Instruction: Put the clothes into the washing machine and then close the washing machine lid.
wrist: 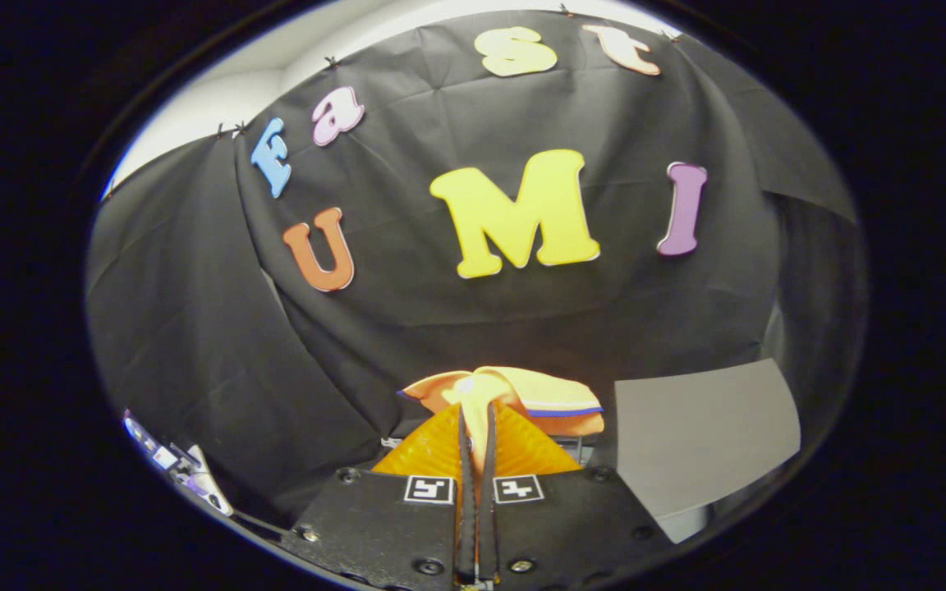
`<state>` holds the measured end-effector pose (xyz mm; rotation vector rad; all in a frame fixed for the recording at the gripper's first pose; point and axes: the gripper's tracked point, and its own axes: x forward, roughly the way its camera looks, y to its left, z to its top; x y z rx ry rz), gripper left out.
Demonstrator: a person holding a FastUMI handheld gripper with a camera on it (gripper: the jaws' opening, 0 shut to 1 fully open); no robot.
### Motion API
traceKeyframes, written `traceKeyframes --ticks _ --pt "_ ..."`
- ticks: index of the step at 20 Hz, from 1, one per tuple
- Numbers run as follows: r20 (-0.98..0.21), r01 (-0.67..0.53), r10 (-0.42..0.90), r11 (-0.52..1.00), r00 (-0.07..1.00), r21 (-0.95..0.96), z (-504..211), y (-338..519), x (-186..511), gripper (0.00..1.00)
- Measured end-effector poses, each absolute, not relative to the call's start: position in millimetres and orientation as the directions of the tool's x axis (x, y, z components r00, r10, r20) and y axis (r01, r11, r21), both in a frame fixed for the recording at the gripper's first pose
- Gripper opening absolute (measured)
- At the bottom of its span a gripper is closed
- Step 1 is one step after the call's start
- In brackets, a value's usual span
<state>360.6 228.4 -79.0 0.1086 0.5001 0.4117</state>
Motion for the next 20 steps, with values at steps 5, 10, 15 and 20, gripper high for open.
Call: traceKeyframes --ticks 5,10,15,20 --pt "-0.496 -0.396 0.454 0.890 0.740 0.225 -122.4 270.1 386.6 0.05" --pt "-0.558 -0.415 0.468 0.880 0.685 0.228 -163.1 300.4 406.0 0.05" --pt "-0.617 -0.414 0.458 0.882 0.640 0.226 -209.0 311.9 429.0 0.05" --pt "-0.674 -0.402 0.435 0.889 0.597 0.218 -257.2 314.4 445.6 0.05"
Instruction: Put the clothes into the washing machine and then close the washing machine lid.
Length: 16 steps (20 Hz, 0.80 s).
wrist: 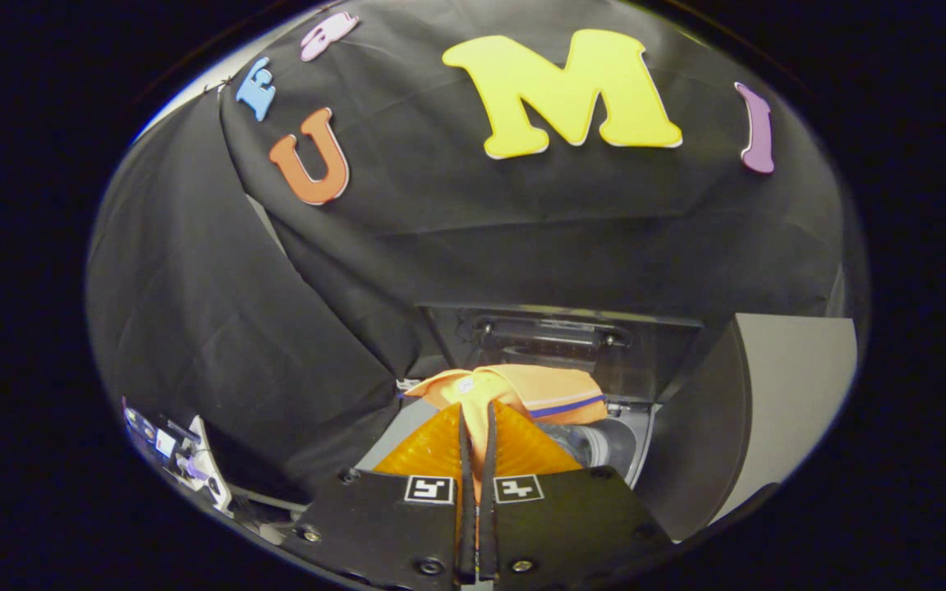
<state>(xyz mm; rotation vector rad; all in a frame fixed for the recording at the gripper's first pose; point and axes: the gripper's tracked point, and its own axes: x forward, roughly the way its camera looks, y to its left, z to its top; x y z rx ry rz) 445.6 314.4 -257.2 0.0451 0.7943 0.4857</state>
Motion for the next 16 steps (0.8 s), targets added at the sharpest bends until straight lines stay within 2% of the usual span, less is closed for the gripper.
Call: traceKeyframes --ticks 16 --pt "-0.823 -0.365 0.324 0.918 0.468 0.154 -385.2 322.4 485.7 0.05"
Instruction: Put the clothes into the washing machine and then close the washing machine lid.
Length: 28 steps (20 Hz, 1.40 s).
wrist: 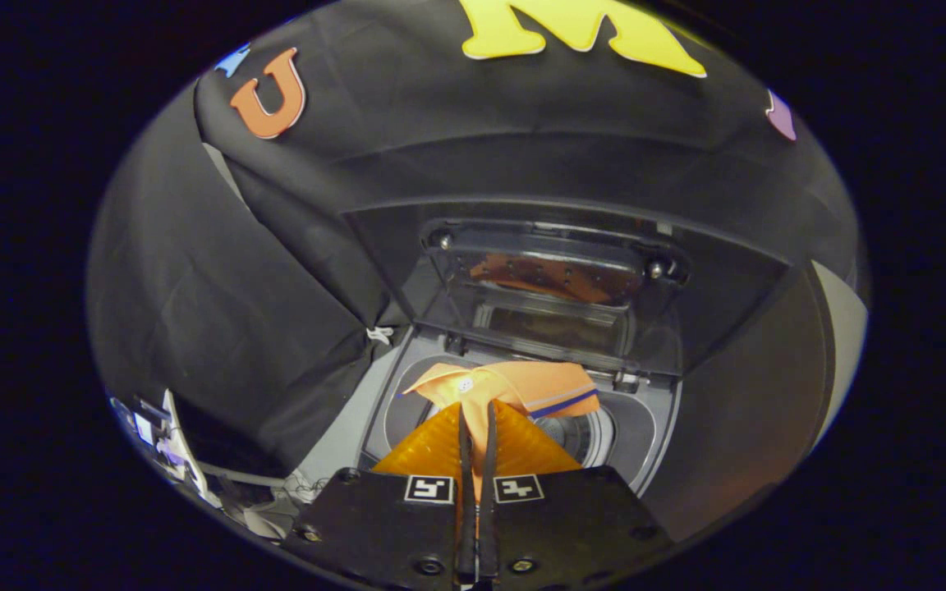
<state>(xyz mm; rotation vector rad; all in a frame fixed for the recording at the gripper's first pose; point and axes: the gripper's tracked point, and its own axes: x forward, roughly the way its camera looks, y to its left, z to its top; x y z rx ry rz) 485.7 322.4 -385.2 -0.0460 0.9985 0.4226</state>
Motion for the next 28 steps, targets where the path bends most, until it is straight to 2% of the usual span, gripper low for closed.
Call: traceKeyframes --ticks 7,13,20,22,26,28 --pt "-0.873 -0.298 0.256 0.945 0.415 0.135 -417.7 314.8 488.8 0.05" --pt "-0.885 -0.256 0.227 0.958 0.407 0.128 -416.8 307.9 489.9 0.05" --pt "-0.882 -0.238 0.210 0.964 0.422 0.116 -419.7 303.9 488.0 0.12" --pt "-0.877 -0.248 0.219 0.961 0.428 0.120 -416.6 304.6 485.5 0.21" --pt "-0.866 -0.250 0.191 0.965 0.462 0.079 -412.4 302.2 489.6 0.85" --pt "-0.859 -0.254 0.193 0.964 0.474 0.076 -412.6 302.3 490.5 0.84"
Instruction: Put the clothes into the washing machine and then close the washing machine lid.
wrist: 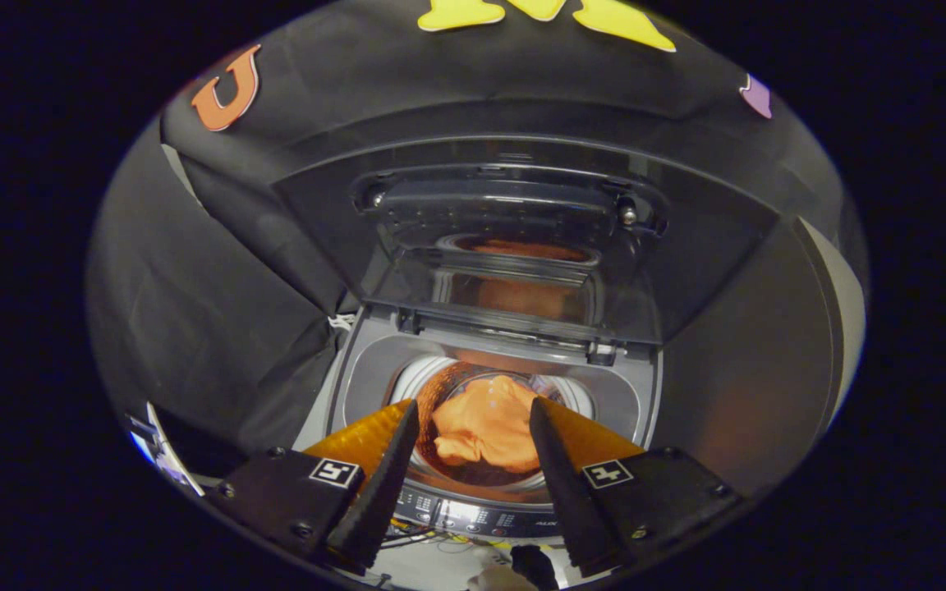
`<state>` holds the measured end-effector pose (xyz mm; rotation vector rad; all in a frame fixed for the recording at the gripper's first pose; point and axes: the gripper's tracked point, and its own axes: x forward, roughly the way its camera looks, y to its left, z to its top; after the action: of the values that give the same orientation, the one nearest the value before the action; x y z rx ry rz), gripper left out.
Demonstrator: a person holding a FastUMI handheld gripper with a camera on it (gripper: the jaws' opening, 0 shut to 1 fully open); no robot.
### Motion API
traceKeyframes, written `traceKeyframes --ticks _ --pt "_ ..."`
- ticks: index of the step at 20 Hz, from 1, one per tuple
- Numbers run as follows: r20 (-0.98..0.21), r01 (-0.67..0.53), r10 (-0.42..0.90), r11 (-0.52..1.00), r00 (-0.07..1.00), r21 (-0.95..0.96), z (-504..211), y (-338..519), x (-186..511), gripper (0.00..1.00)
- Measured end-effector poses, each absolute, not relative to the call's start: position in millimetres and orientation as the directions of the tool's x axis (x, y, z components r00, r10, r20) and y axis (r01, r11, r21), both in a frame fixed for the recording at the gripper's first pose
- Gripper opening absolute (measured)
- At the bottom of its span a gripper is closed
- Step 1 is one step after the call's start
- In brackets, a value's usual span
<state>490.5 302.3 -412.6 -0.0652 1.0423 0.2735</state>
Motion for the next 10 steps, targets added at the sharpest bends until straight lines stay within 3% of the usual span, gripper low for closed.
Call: traceKeyframes --ticks 10 --pt "-0.835 -0.239 0.174 0.970 0.521 0.053 -395.4 294.1 487.1 0.84"
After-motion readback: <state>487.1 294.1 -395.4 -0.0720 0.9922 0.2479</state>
